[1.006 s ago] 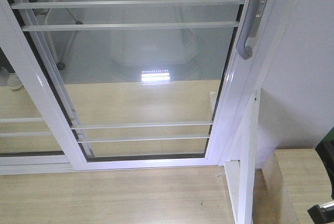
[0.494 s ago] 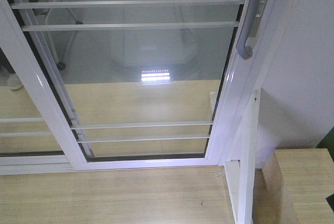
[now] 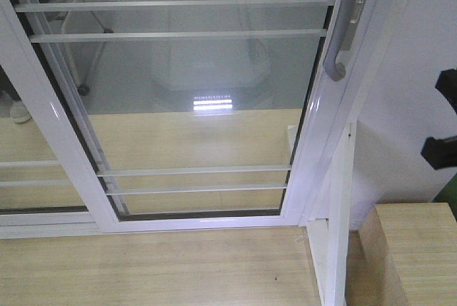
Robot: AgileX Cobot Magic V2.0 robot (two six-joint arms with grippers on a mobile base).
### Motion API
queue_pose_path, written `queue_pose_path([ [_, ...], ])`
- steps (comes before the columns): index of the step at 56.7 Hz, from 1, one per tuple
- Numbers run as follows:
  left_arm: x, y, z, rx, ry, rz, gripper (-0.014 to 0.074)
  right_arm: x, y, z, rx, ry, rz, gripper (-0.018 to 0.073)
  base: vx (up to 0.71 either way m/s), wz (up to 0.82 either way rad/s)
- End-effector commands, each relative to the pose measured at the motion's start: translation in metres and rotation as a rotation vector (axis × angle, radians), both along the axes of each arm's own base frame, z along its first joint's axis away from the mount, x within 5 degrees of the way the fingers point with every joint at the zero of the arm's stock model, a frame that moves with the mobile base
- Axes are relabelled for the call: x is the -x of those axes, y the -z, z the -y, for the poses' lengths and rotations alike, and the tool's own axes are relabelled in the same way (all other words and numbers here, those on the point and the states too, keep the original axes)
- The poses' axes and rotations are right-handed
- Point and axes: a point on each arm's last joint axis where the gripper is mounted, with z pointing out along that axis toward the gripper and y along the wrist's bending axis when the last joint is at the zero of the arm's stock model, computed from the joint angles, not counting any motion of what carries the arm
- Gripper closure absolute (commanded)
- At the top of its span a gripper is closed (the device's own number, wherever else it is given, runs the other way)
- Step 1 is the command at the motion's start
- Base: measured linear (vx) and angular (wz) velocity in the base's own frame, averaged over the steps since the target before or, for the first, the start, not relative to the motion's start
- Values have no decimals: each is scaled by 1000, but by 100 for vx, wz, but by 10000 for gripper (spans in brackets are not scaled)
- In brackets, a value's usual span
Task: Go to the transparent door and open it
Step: 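Raise the right gripper toward the curved silver door handle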
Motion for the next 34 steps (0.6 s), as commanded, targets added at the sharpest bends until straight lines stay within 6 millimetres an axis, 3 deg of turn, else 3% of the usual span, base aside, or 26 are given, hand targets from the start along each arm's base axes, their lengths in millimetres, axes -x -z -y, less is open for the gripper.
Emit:
queue_pose_path([
  [1,-14,-23,2,27,0,140,594,-16,-21,-6,-23,-21,120,558,0,0],
  [15,-28,-18,3,27,-2,139,594,-41,-19,-16,-50,-57,199,558,0,0],
  [34,-28,-19,3,28,-2,148,592,-48,-19,-19,-68,-69,240,540,0,0],
])
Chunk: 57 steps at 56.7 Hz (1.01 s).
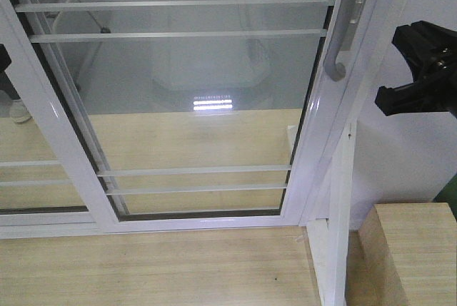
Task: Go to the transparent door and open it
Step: 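Raise the right gripper toward the curved silver door handle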
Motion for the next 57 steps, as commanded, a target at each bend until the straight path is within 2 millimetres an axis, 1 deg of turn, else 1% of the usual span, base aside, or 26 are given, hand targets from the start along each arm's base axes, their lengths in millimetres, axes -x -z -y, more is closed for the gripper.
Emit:
queue_pose_path([
  [1,2,-24,1,27,1,140,591,0,-22,-1,-32,-13,127,533,0,0],
  [7,2,-24,1,27,1,139,587,0,-21,-1,-30,-12,121,473,0,0],
  [12,2,-24,1,27,1,139,583,0,-21,-1,-30,-12,121,390,0,0],
  [19,2,-24,1,27,1,139,580,0,-21,-1,-30,-12,121,201,0,0],
  [21,2,-24,1,27,1,139,578,0,-21,-1,-30,-12,121,127,0,0],
  [22,2,-24,1,27,1,139,576,-1,-21,-1,-31,-11,119,55,0,0],
  [23,2,-24,1,27,1,139,575,-1,-21,-1,-31,-11,118,20,0,0],
  [27,2,-24,1,27,1,139,575,-2,-19,-1,-29,-11,111,-76,0,0],
  [31,2,-24,1,27,1,139,574,-7,-15,-3,-25,-13,98,-132,0,0],
  [34,2,-24,1,27,1,139,573,-11,-12,-4,-23,-14,87,-146,0,0],
  [40,2,-24,1,27,1,139,571,-25,-3,-4,-19,-5,84,-136,0,0],
  [50,2,-23,1,27,1,136,570,-55,15,14,-125,112,80,-94,0,0],
  [53,2,-23,1,27,1,135,570,-62,20,17,-135,129,83,-83,0,0],
  [57,2,-23,1,27,1,135,568,-74,25,15,-124,127,59,-68,0,0],
])
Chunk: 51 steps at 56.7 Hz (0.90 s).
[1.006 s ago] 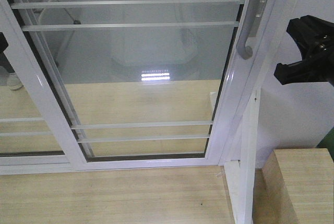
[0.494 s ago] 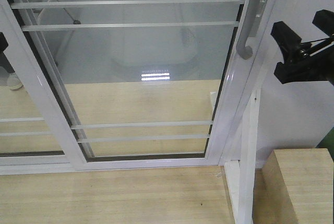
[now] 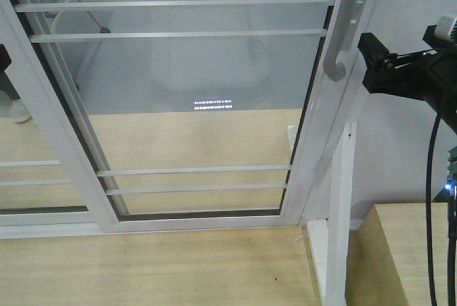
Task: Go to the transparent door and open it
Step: 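Raise the right gripper toward the curved silver door handle, then grip the handle with the right gripper and slide the door open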
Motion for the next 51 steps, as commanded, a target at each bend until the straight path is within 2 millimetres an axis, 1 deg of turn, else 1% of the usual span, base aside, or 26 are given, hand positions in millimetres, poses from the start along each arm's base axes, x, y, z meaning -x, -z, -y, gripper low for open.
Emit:
queue_pose_path([
  [1,2,-23,1,27,1,135,568,-14,-21,0,-19,0,141,-66,0,0],
  [6,2,-23,1,27,1,135,566,-30,-18,-4,10,-19,117,-57,0,0],
  [16,2,-23,1,27,1,135,562,-63,-21,-10,23,-28,126,-51,0,0],
  [23,2,-23,1,27,1,135,560,-90,-21,-14,42,-38,119,-43,0,0],
  [36,2,-23,1,26,1,133,558,-135,-16,-20,48,-41,124,-34,0,0],
  [44,2,-23,1,27,1,137,558,-154,-9,-23,48,-41,123,-33,0,0],
  [51,2,-24,1,27,1,144,558,-166,-4,-25,50,-41,124,-33,0,0],
])
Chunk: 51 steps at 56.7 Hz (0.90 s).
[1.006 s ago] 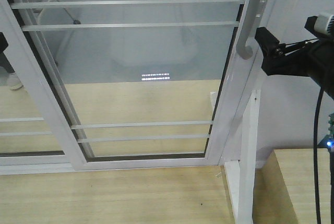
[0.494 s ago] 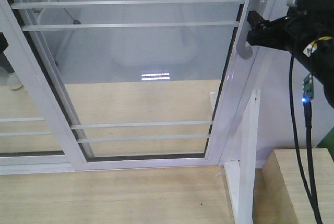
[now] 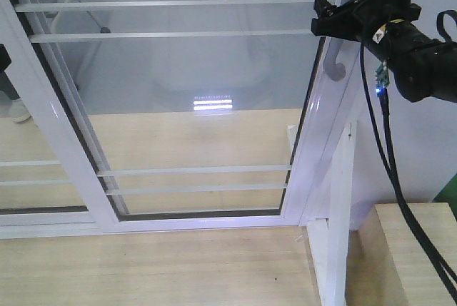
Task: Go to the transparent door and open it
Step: 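Grip the handle with the right gripper and slide the door open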
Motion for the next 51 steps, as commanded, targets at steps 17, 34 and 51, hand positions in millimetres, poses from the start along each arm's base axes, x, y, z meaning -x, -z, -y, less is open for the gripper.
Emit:
queue_pose_path([
  [17,2,-27,0,30,0,173,558,-16,-32,1,-50,14,179,3,0,0],
  [34,2,-27,0,30,0,173,558,-17,-32,5,-12,59,187,300,0,0],
  [51,2,-27,0,30,0,176,558,-16,-32,0,-3,28,190,571,0,0],
])
